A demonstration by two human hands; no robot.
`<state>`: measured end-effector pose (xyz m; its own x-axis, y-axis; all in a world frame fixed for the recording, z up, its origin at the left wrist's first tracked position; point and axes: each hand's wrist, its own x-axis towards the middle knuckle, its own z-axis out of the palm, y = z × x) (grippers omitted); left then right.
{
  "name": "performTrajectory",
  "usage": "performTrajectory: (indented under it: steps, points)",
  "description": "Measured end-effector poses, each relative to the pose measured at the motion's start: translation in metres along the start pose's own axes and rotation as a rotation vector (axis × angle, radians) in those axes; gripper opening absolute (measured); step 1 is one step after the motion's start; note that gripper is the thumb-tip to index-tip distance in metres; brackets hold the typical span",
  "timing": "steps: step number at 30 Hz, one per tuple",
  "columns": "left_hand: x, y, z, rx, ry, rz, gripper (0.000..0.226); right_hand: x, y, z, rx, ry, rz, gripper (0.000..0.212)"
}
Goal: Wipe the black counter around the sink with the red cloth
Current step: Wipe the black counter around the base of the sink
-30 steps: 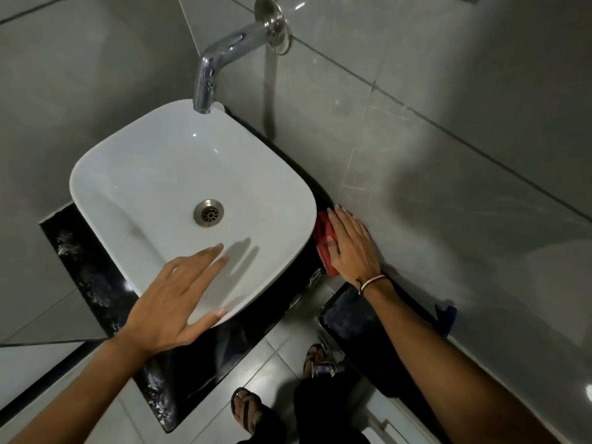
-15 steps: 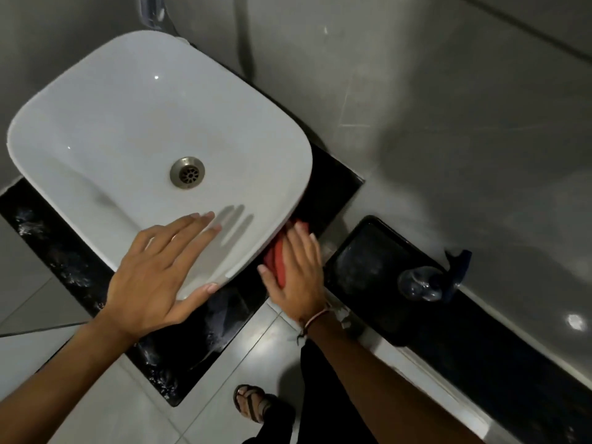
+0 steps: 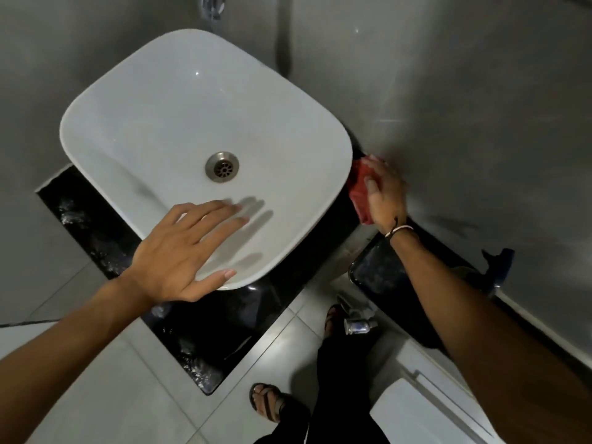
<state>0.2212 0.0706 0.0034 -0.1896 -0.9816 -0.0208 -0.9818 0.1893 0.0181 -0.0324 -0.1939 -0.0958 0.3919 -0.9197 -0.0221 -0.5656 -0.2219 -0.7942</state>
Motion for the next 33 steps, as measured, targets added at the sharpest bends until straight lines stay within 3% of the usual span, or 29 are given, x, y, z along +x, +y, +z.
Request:
performTrajectory:
  steps: [7,13,16,20,24,26,30,33]
  points:
    - [0.001,0.003,0.004,0.009,0.102,-0.01,0.077,-0.08,-0.015,0.057,0.18,0.17,-0.012,0.054]
    - [-0.008,0.007,0.005,0.053,0.13,-0.034,0.078,-0.229,-0.067,0.135,0.176,0.094,-0.118,0.044]
    - [-0.013,0.016,0.0,-0.05,0.17,-0.09,0.074,-0.292,-0.093,0.167,0.151,0.014,-0.172,0.045]
    - [-0.059,0.05,-0.002,-0.278,0.508,-0.285,0.058,-0.325,-0.11,0.182,0.147,-0.08,-0.146,0.051]
    - [-0.143,0.113,0.03,-0.469,0.694,-0.728,0.053,-0.329,-0.124,0.154,0.296,-0.194,-0.041,0.054]
    - [-0.162,0.15,0.053,-0.527,0.621,-0.866,0.051,-0.306,-0.133,0.121,0.302,-0.133,-0.086,0.05]
    - [-0.138,0.212,0.088,-0.433,0.26,-0.957,0.063,-0.231,-0.165,0.063,0.227,0.077,-0.351,0.033]
    - [-0.111,0.22,0.108,-0.332,0.148,-1.048,0.073,-0.184,-0.197,0.046,0.166,0.106,-0.566,0.023]
